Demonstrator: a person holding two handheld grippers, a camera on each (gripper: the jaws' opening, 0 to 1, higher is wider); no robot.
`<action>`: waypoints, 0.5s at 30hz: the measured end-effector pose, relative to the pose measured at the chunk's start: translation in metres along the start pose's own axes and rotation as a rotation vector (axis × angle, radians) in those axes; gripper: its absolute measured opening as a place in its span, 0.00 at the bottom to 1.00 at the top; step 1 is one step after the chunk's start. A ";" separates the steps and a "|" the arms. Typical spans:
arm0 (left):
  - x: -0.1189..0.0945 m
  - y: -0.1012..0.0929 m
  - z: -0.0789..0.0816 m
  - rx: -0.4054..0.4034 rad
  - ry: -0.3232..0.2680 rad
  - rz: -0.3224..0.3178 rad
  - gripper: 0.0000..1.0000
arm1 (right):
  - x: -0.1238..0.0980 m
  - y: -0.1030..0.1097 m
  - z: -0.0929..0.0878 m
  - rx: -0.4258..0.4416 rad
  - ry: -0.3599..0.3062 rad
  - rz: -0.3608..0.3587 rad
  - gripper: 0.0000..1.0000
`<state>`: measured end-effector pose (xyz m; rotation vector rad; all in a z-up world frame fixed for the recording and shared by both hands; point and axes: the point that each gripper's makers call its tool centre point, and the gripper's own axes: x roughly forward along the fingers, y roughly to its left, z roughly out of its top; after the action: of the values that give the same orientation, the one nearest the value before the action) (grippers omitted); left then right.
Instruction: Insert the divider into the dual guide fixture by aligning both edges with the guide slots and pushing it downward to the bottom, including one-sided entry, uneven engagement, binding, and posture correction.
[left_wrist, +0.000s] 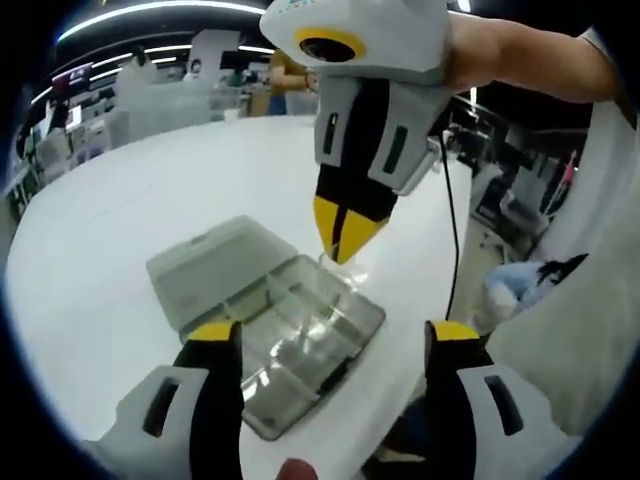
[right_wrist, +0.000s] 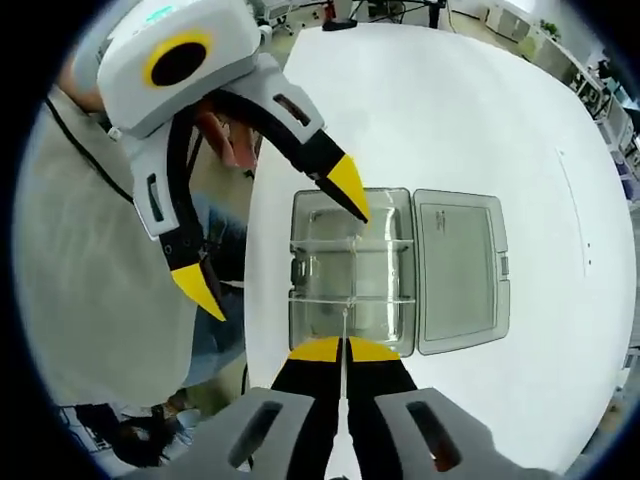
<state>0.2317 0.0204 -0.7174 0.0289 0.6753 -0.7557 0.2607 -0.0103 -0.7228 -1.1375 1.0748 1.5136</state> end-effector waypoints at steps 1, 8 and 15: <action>0.000 0.000 0.000 -0.001 -0.001 0.002 0.77 | 0.000 0.000 0.000 0.003 -0.001 0.001 0.00; 0.000 0.001 0.001 -0.002 -0.011 0.007 0.80 | 0.003 0.000 0.001 -0.003 0.003 0.002 0.00; 0.001 0.000 0.001 -0.002 -0.014 0.000 0.83 | 0.005 -0.002 0.000 0.003 0.002 0.002 0.00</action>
<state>0.2321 0.0196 -0.7172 0.0216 0.6625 -0.7545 0.2622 -0.0091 -0.7276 -1.1362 1.0794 1.5119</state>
